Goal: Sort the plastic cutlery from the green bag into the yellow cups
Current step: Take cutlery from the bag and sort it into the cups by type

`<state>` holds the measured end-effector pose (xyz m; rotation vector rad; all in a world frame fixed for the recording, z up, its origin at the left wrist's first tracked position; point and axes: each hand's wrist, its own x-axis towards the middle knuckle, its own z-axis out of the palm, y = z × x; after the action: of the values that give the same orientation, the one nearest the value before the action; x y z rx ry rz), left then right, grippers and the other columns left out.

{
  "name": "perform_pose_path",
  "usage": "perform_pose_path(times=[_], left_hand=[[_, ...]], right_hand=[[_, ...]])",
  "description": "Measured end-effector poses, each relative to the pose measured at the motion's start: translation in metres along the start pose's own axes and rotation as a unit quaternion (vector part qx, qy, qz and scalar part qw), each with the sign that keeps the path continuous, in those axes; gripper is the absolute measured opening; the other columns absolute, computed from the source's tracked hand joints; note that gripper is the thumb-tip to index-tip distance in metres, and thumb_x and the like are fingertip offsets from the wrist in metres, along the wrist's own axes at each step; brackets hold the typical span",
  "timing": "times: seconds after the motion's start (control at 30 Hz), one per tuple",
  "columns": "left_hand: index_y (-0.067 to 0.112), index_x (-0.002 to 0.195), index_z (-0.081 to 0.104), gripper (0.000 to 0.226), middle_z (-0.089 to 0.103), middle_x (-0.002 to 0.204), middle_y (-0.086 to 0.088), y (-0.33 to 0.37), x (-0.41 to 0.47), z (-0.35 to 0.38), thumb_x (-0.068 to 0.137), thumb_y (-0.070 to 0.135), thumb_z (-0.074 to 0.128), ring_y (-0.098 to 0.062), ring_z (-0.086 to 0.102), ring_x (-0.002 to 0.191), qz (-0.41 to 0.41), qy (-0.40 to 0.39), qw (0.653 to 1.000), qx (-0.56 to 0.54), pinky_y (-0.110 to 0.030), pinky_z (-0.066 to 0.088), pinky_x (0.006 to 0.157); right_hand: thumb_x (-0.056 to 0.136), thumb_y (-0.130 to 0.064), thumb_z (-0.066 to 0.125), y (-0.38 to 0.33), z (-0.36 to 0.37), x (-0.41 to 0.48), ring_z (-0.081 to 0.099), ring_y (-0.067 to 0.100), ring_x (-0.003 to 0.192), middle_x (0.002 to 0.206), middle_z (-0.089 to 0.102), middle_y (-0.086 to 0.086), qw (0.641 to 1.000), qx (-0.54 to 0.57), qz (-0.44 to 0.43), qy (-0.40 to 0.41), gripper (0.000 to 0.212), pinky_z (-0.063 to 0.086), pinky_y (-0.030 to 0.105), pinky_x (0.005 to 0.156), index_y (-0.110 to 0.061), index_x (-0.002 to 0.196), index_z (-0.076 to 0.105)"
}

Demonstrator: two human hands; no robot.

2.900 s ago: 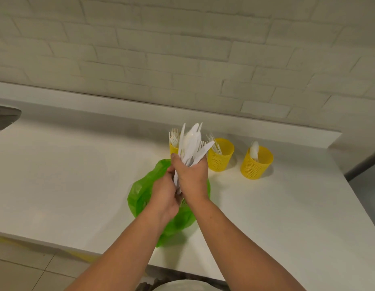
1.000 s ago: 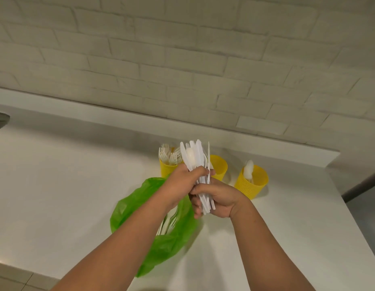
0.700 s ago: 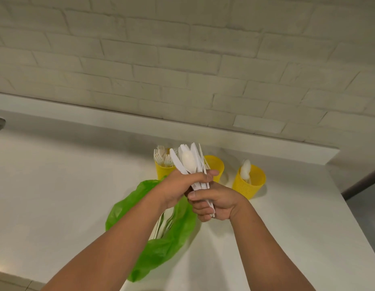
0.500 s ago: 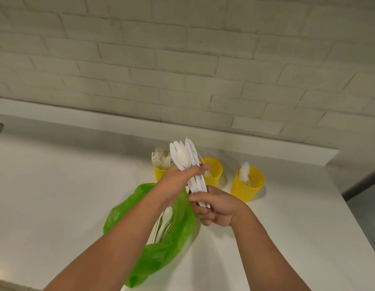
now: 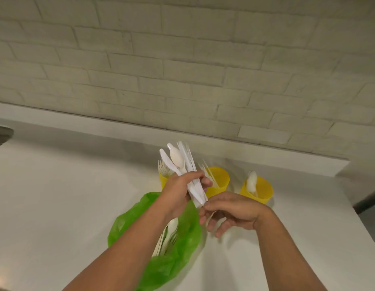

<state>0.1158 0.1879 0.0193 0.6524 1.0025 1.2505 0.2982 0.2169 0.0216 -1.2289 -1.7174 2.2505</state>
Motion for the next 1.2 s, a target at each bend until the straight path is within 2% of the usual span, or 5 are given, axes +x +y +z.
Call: perform_pose_path(times=[0.1,0.27,0.63,1.1,1.2], left_hand=[[0.004,0.105,0.059,0.007,0.050,0.069,-0.009,0.003,0.003,-0.011,0.097,0.005,0.059,-0.029,0.058,0.066,0.005,0.010,0.998,-0.057,-0.042,0.053,0.071],[0.006,0.102,0.060,0.013,0.044,0.062,-0.004,0.000,0.006,-0.015,0.089,0.003,0.059,-0.020,0.042,0.049,0.022,0.026,0.999,0.020,-0.029,0.042,0.052],[0.002,0.107,0.064,0.019,0.055,0.069,-0.007,-0.010,-0.001,-0.018,0.102,-0.004,0.047,-0.016,0.051,0.059,0.069,-0.008,0.981,0.181,-0.028,0.047,0.055],[0.013,0.100,0.071,0.010,0.062,0.081,-0.008,-0.018,-0.006,-0.026,0.093,0.021,0.070,-0.018,0.054,0.066,0.009,-0.091,0.995,0.026,-0.033,0.050,0.066],[0.010,0.111,0.066,0.020,0.054,0.085,-0.009,-0.021,-0.006,-0.029,0.096,0.023,0.068,-0.017,0.047,0.063,-0.002,-0.106,0.994,0.003,-0.031,0.048,0.063]], right_hand=[[0.094,-0.023,0.070,-0.018,-0.008,-0.006,0.065,0.025,0.077,0.093,0.071,0.014,0.993,-0.085,-0.005,0.084,0.032,0.059,0.036,0.065,0.007,0.106,0.068],[0.093,-0.009,0.068,-0.051,0.010,0.007,0.045,0.018,0.043,0.059,0.053,0.009,0.925,-0.084,-0.202,0.311,0.010,0.039,0.029,0.048,0.000,0.090,0.066],[0.081,-0.039,0.081,-0.053,0.042,0.050,0.053,-0.001,0.048,0.055,0.060,-0.010,0.859,-0.225,-0.193,0.417,0.025,0.037,0.010,0.048,-0.018,0.074,0.069],[0.094,-0.014,0.052,-0.042,0.030,0.052,0.061,0.022,0.047,0.061,0.063,0.005,0.908,-0.078,-0.163,0.379,0.023,0.054,0.041,0.052,-0.002,0.078,0.062],[0.095,-0.011,0.048,-0.039,0.029,0.050,0.060,0.022,0.049,0.061,0.061,0.005,0.911,0.010,-0.162,0.379,0.021,0.050,0.033,0.051,-0.001,0.088,0.065]])
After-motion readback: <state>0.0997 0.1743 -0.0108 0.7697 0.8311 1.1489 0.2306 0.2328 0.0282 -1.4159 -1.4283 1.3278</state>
